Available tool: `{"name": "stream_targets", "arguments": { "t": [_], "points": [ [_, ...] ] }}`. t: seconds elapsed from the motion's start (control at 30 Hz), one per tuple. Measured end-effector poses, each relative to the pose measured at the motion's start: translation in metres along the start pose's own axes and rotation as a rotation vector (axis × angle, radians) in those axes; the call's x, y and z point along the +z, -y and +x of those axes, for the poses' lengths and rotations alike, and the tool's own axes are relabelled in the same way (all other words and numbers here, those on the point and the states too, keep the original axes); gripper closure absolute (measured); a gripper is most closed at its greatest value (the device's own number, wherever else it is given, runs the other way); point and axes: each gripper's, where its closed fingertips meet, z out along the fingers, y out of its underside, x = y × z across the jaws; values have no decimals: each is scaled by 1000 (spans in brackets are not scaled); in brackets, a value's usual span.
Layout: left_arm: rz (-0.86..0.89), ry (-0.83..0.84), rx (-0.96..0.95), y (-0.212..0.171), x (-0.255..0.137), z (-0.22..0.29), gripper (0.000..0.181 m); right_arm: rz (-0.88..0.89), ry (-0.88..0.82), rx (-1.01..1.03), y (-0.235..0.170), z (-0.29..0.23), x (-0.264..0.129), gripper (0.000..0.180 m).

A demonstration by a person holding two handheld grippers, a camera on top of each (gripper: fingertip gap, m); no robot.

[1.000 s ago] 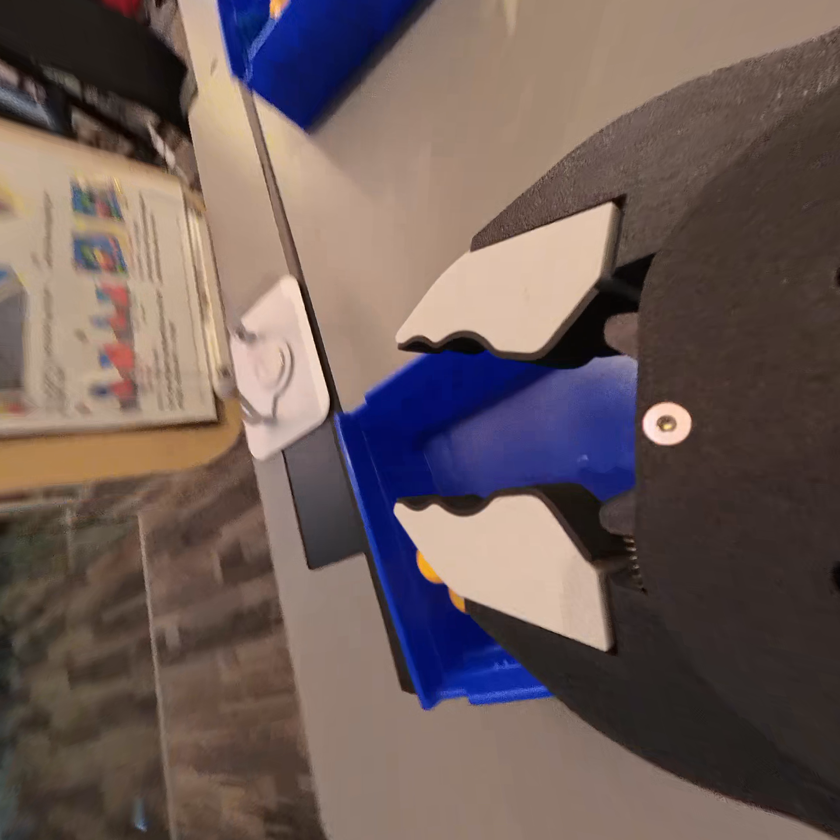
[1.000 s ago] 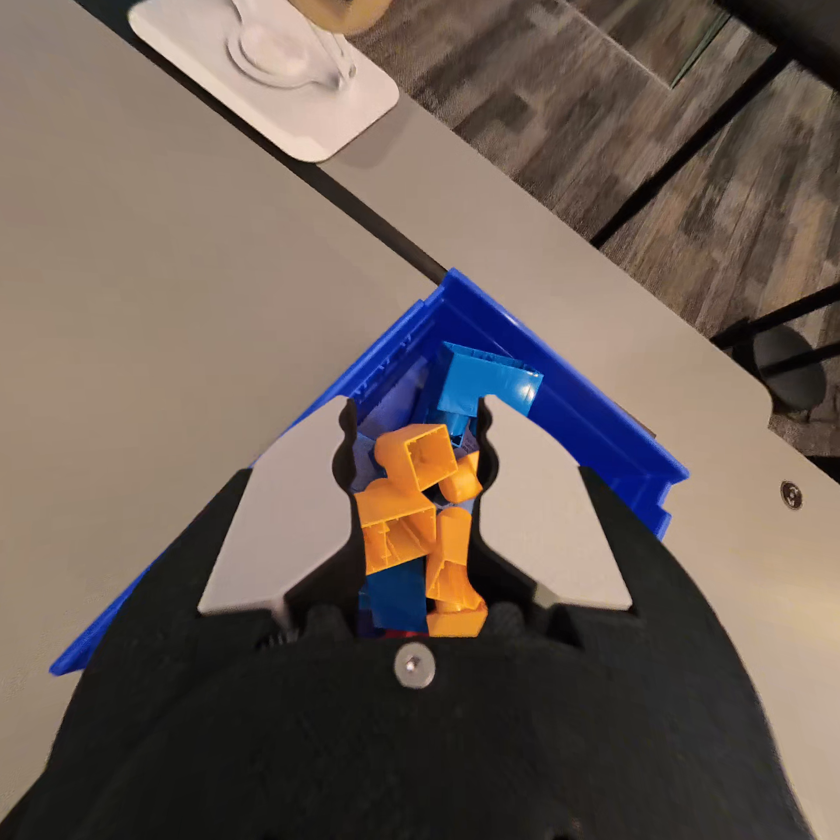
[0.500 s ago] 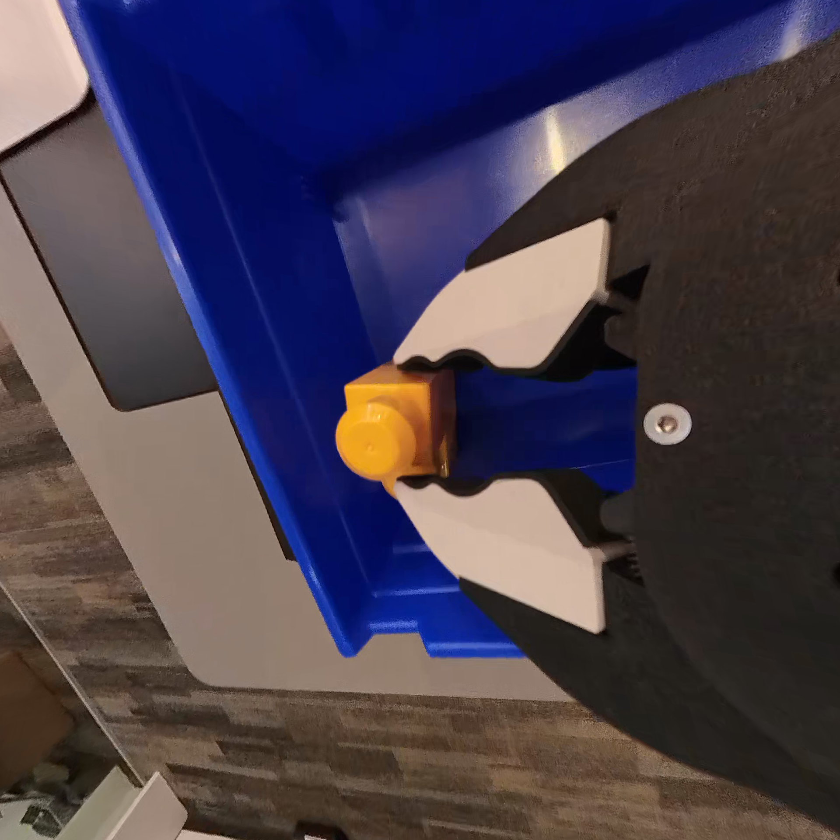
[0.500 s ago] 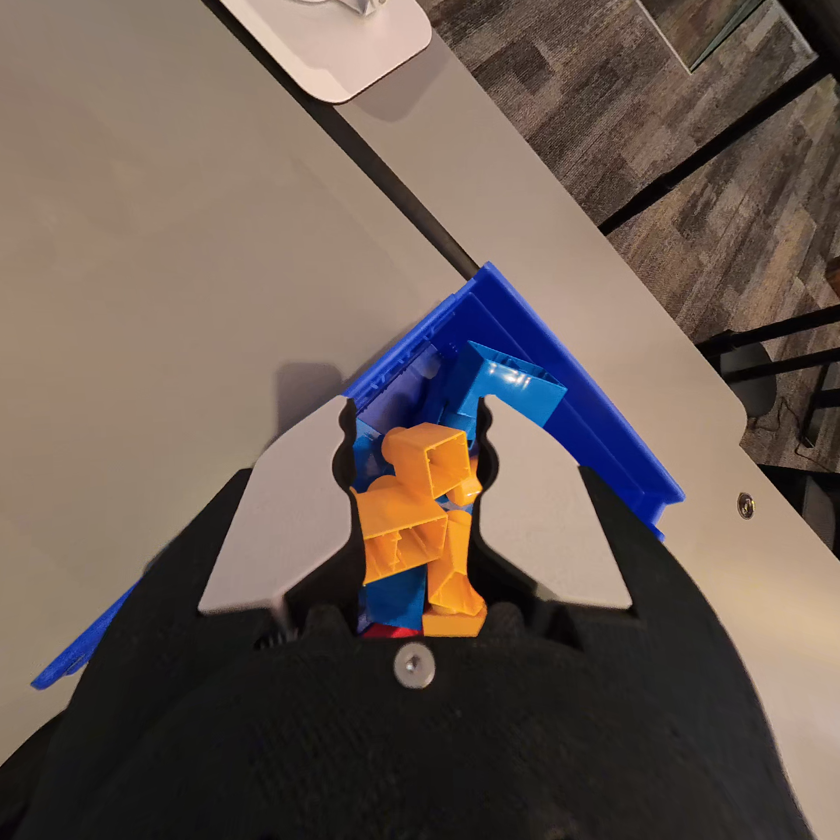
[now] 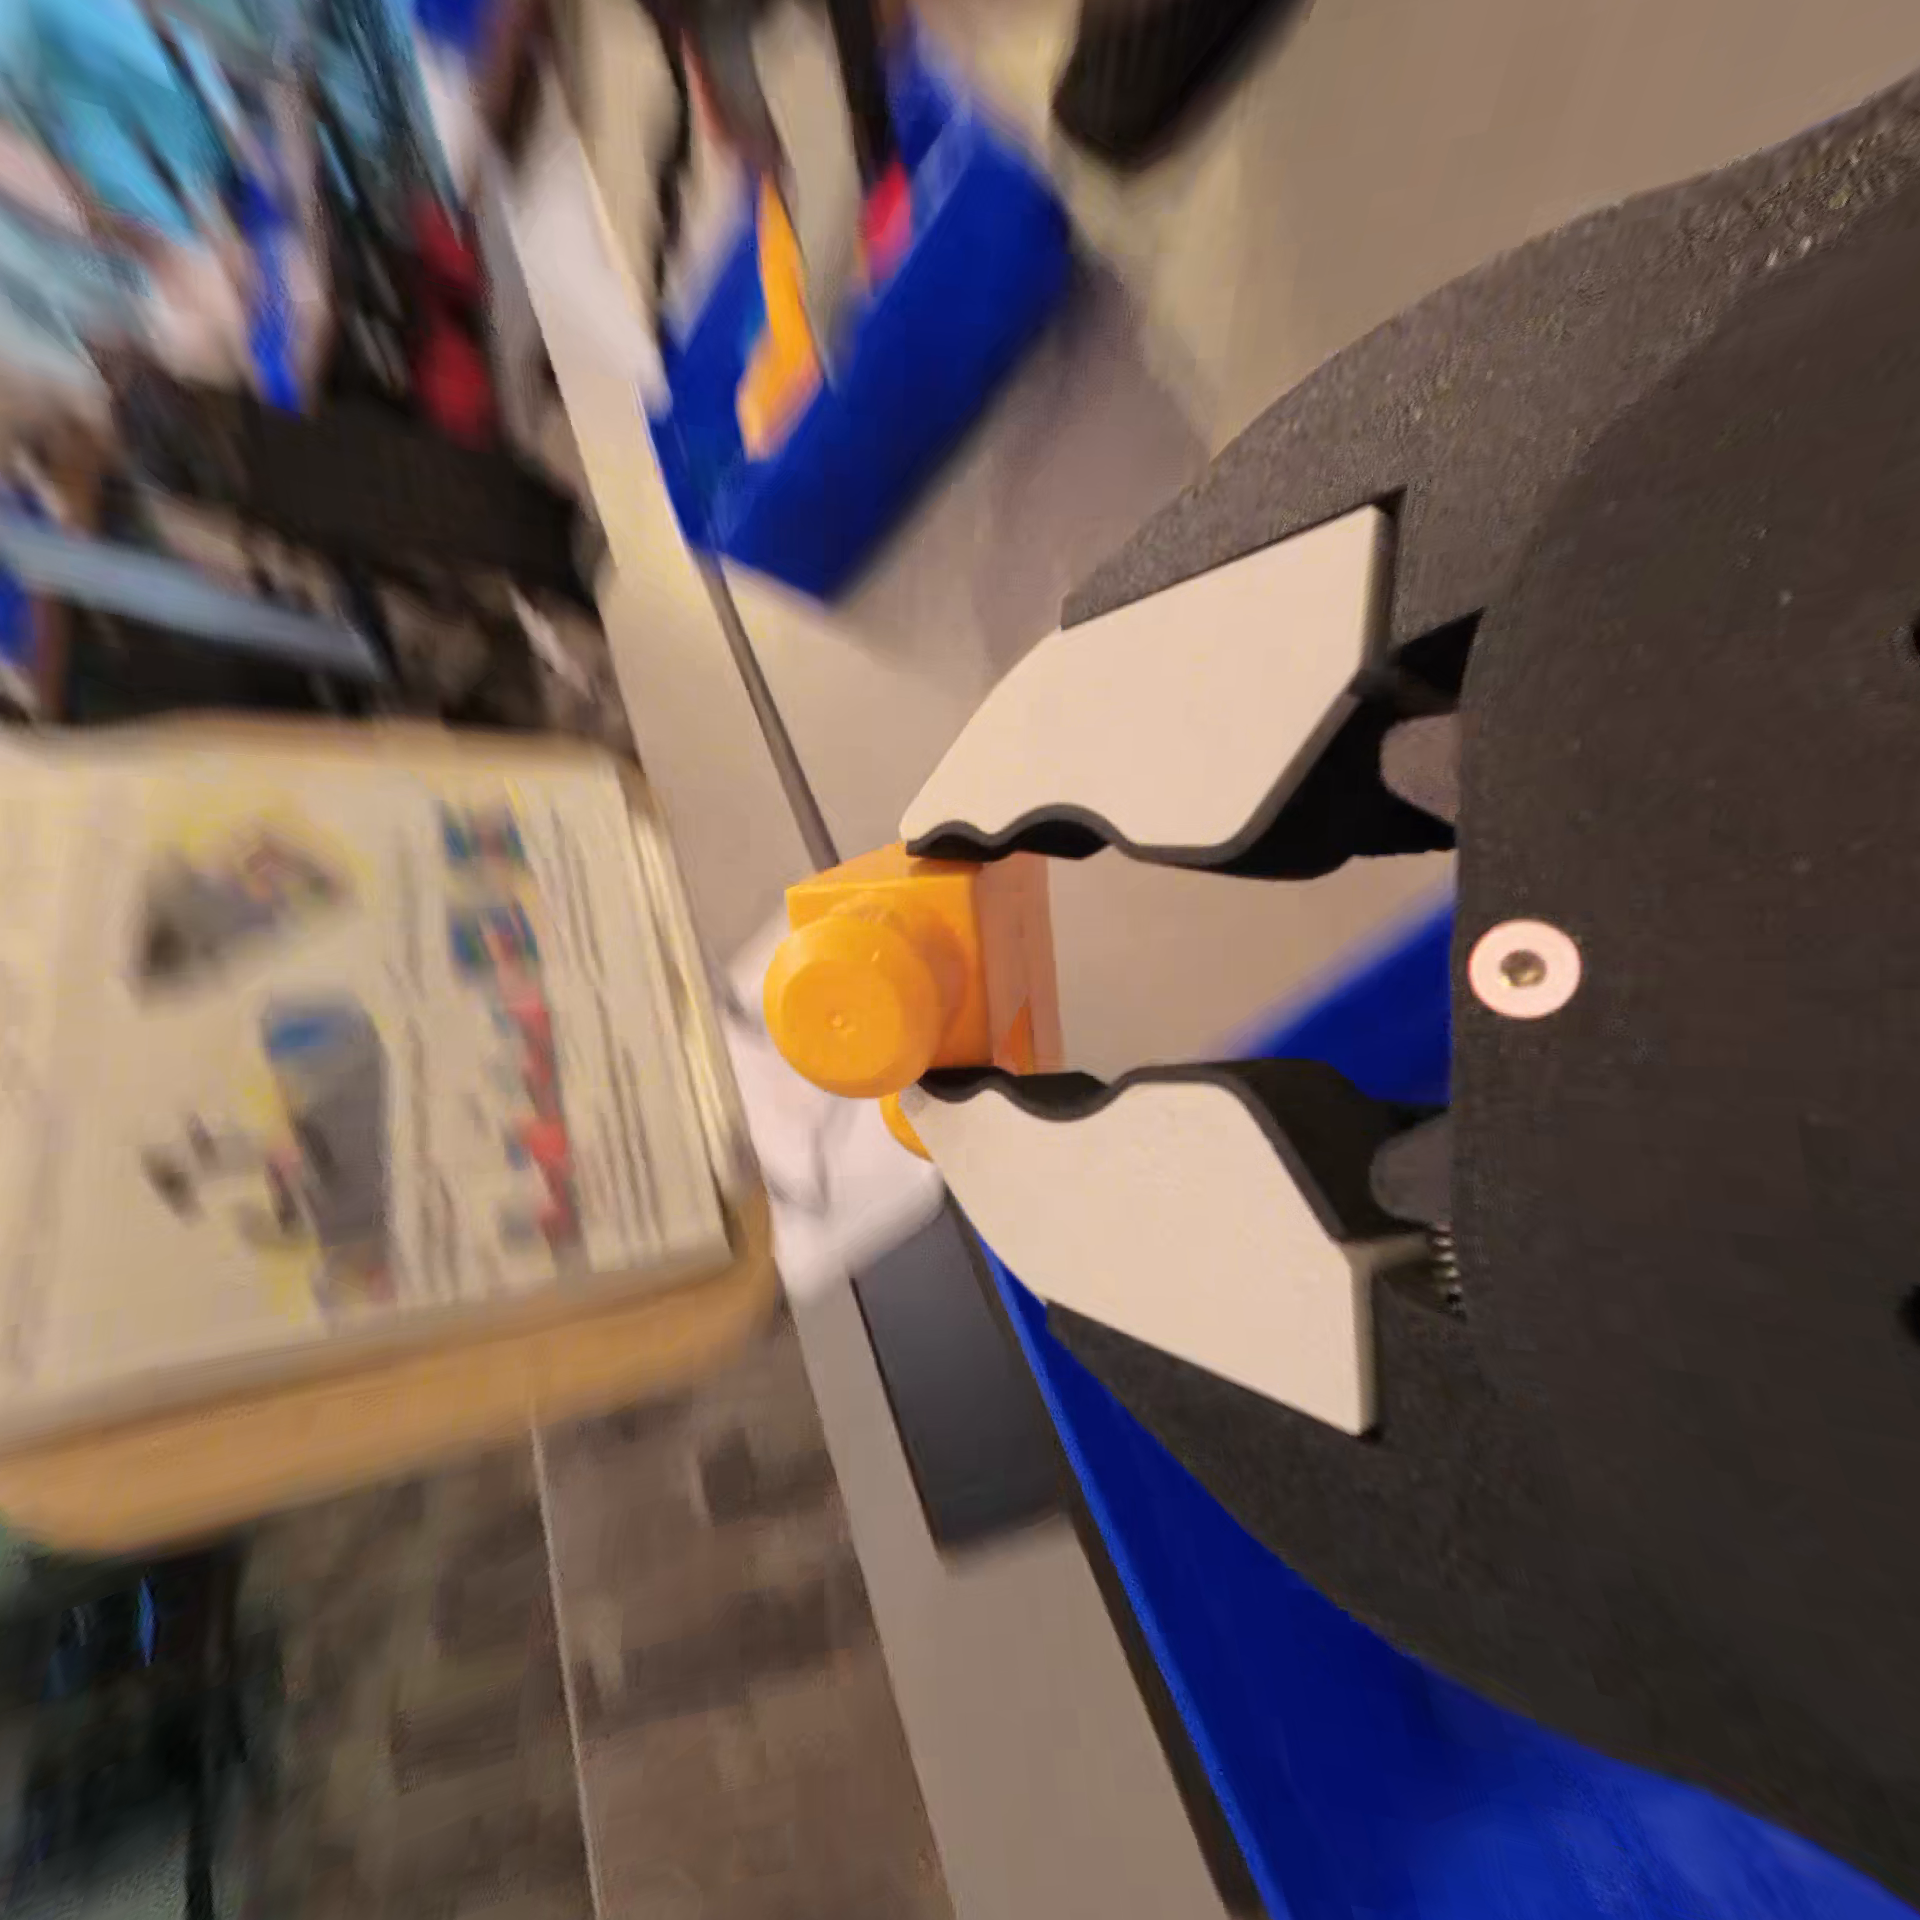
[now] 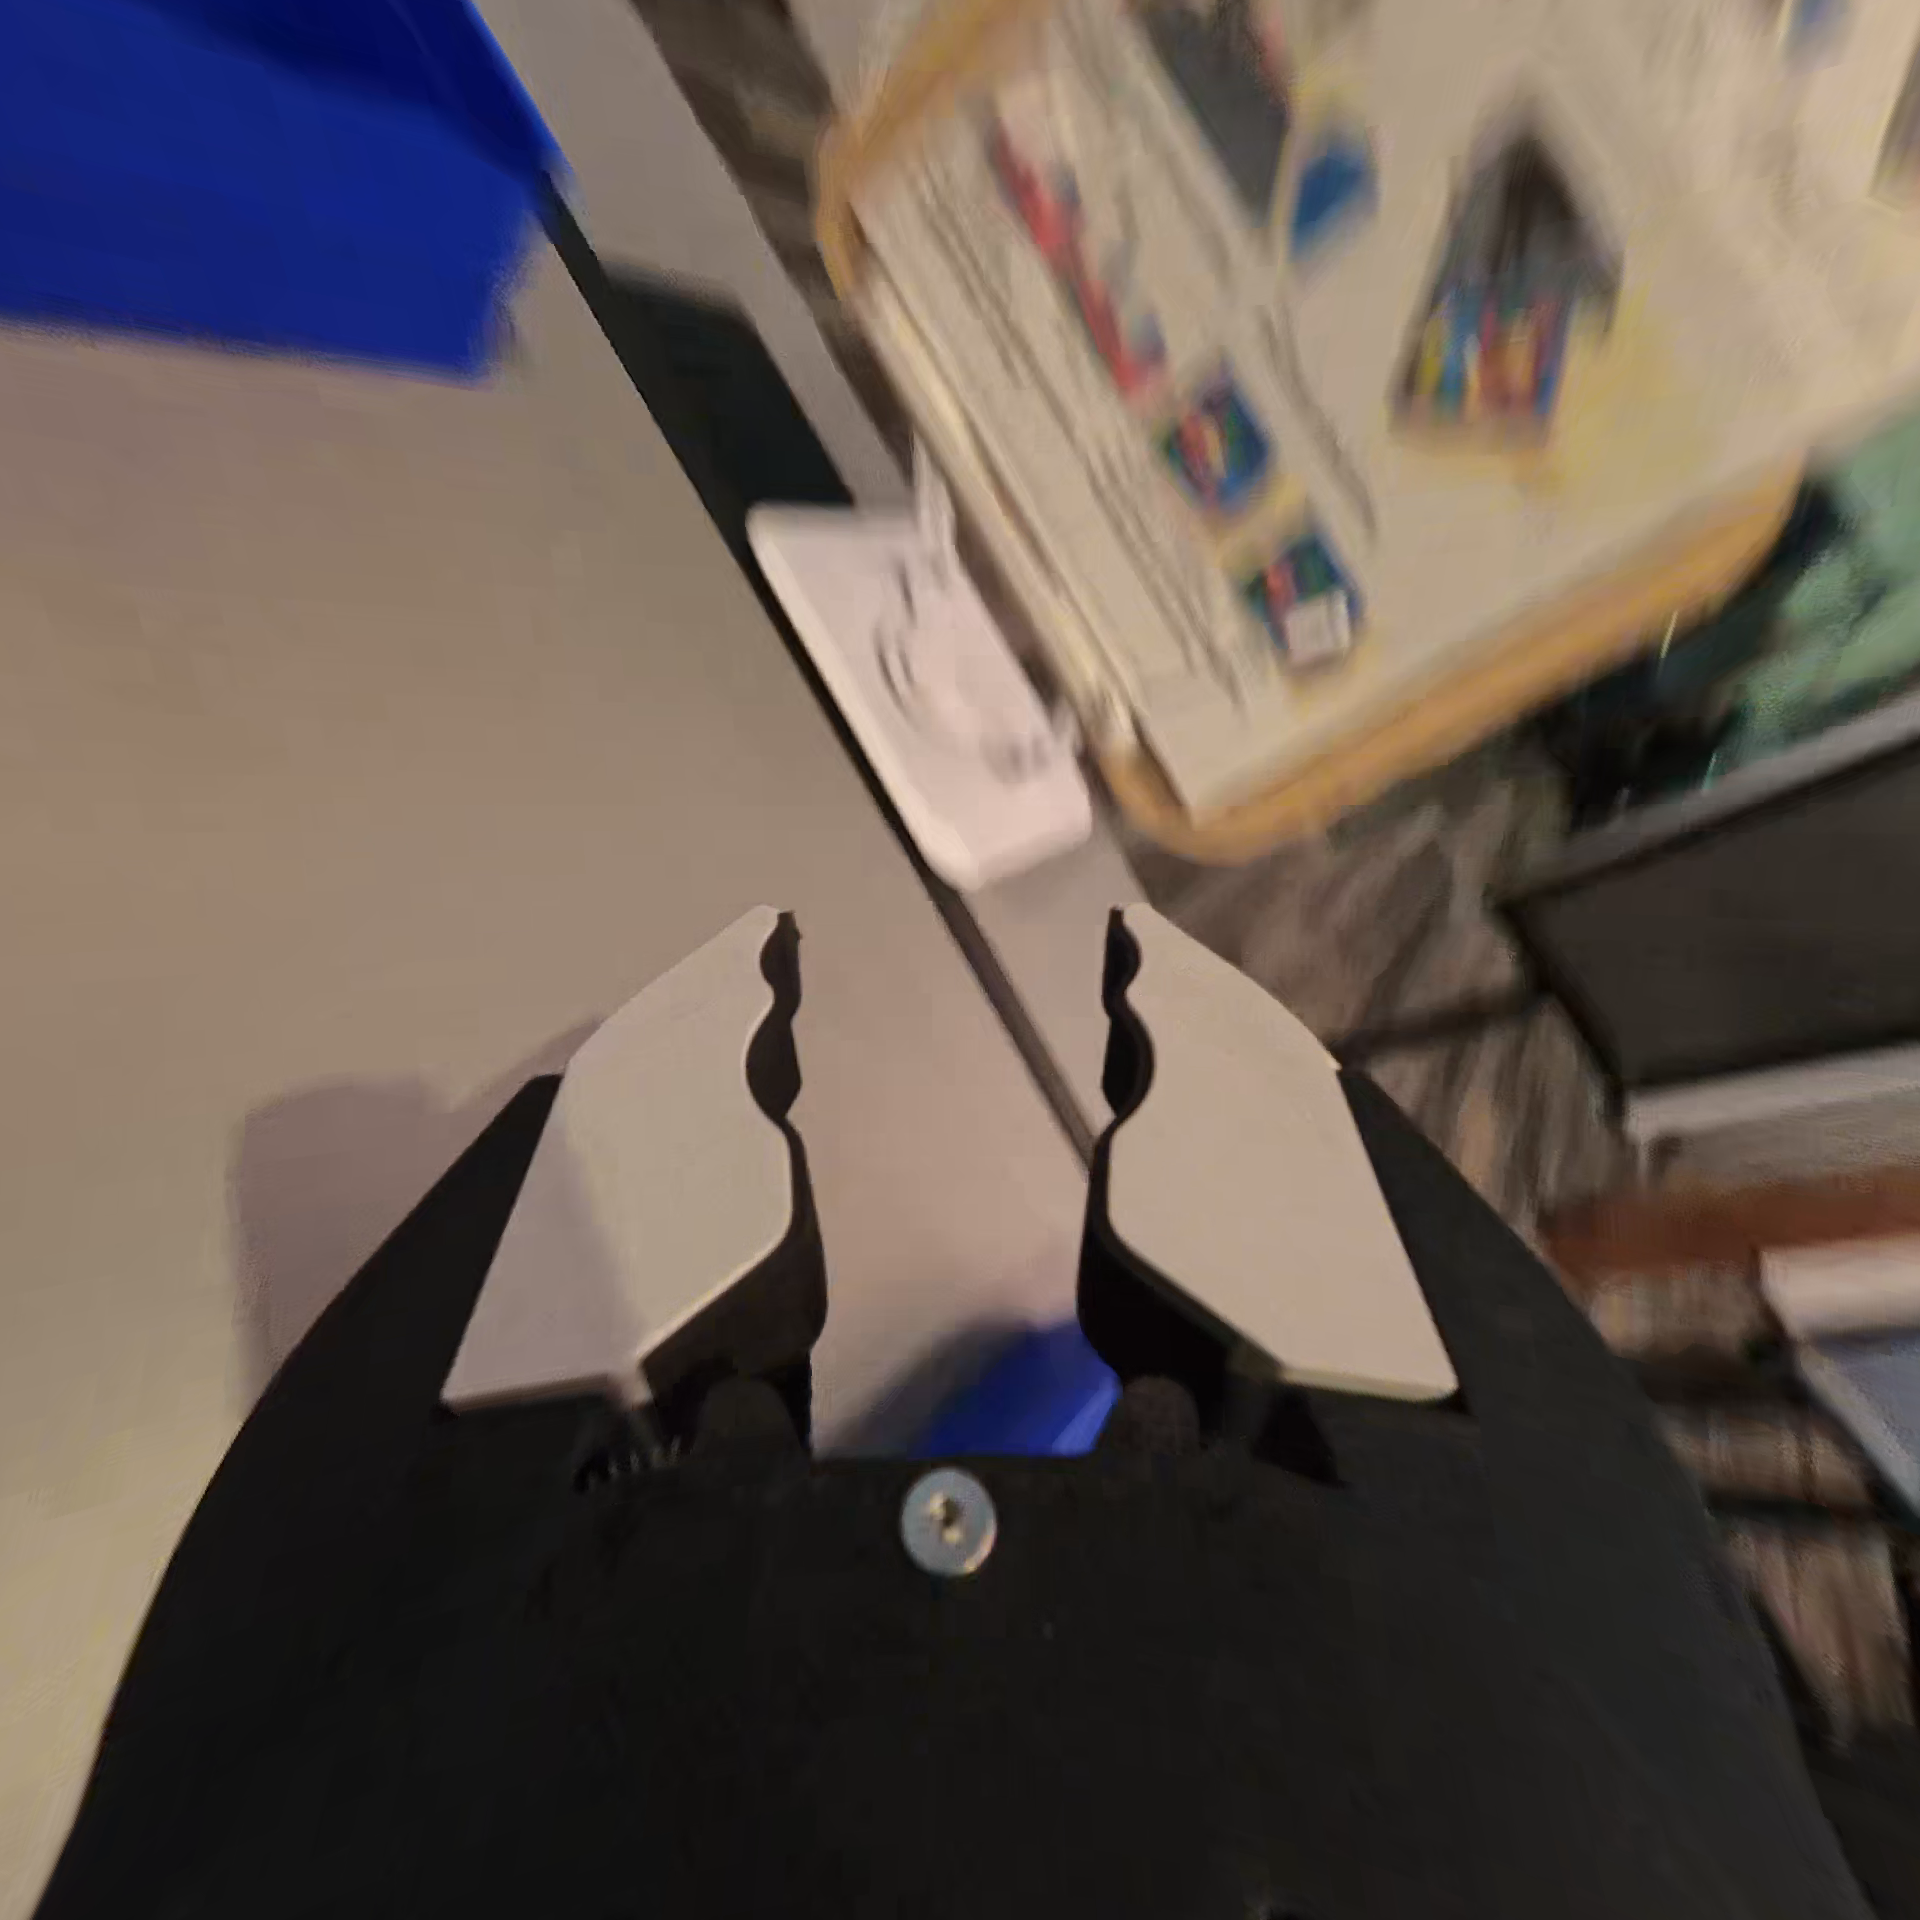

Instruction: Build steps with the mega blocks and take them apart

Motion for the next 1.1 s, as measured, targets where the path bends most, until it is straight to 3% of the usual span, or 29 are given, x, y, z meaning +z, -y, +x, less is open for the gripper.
{"name": "stream_targets", "arguments": {
  "t": [0.13,0.3,0.33,0.37,0.43,0.47,0.53,0.57,0.63,0.7,0.9,1.0,1.1],
  "points": [
    [96,-394,-123,15,13,115,142,283,-20,-120,81,-68,0,107],
    [89,-610,-202,8,17,183,143,501,-86,-26,118,-83,-21,103],
    [93,-635,-213,7,17,190,143,528,-91,-27,120,-82,-26,114],
    [110,-656,-234,9,16,195,143,552,-70,-42,121,-83,-31,135],
    [136,-714,-215,13,10,202,143,581,-5,-27,123,-81,-40,142],
    [141,-718,-178,14,8,202,139,574,63,20,123,-81,-42,142],
    [158,-646,-75,17,9,193,105,583,245,187,124,-81,-47,143],
    [165,-619,-1,16,8,190,99,594,357,289,125,-81,-50,143],
    [163,-599,132,12,5,190,99,594,619,465,126,-87,-58,143],
    [132,-663,183,3,0,203,101,625,772,566,128,-87,-66,143],
    [-37,-704,215,-33,19,217,106,630,848,607,121,-84,-66,143],
    [-51,-740,175,-39,25,220,119,626,837,577,121,-85,-67,143],
    [-76,-769,156,-46,28,224,121,618,822,555,120,-87,-65,143]
  ]
}}
